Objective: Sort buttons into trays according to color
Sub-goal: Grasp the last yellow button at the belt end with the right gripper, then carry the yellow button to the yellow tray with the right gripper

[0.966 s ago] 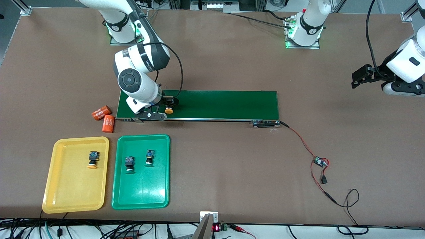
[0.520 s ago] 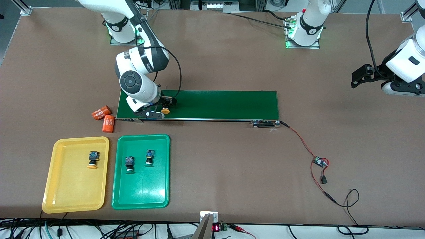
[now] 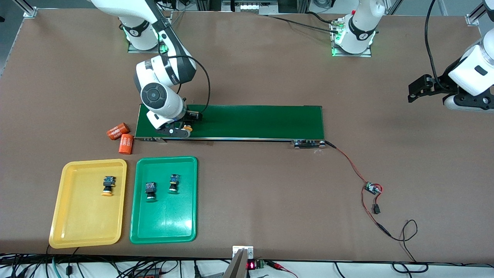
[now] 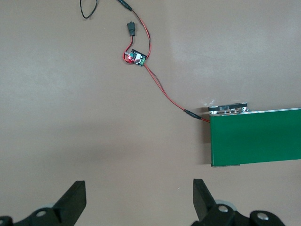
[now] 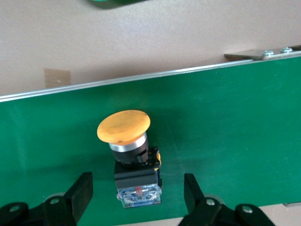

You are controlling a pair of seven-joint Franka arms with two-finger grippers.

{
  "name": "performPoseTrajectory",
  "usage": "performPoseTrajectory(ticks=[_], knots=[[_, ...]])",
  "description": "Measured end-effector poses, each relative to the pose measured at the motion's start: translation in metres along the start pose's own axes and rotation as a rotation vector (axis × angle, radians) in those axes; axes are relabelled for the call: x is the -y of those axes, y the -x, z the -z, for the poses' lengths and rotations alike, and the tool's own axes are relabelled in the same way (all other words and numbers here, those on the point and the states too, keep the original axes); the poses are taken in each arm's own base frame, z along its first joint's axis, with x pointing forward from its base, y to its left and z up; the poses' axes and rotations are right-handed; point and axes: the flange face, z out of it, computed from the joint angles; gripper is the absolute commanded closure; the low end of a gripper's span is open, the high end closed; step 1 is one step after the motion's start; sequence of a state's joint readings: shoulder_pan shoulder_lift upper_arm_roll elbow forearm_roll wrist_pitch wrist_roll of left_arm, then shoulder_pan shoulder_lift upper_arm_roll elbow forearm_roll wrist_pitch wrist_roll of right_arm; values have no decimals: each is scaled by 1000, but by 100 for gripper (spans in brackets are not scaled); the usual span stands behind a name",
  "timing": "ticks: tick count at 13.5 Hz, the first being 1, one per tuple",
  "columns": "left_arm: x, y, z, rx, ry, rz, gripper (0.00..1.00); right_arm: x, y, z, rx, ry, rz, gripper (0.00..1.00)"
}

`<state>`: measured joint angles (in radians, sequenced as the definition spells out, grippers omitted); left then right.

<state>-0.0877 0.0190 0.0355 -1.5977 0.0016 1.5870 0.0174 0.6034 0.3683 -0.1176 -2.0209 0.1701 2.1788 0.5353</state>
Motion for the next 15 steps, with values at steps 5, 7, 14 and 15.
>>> performPoseTrajectory(ticks=[5, 7, 14, 15], knots=[[0, 0, 0, 0, 0, 0, 0, -6, 2, -9, 11, 12, -6, 51], [0, 0, 0, 0, 0, 0, 0, -8, 1, -9, 9, 12, -8, 73], [0, 0, 0, 0, 0, 0, 0, -37, -29, 8, -35, -8, -64, 88], [0, 0, 0, 0, 0, 0, 0, -42, -38, 18, -62, -11, -65, 88]])
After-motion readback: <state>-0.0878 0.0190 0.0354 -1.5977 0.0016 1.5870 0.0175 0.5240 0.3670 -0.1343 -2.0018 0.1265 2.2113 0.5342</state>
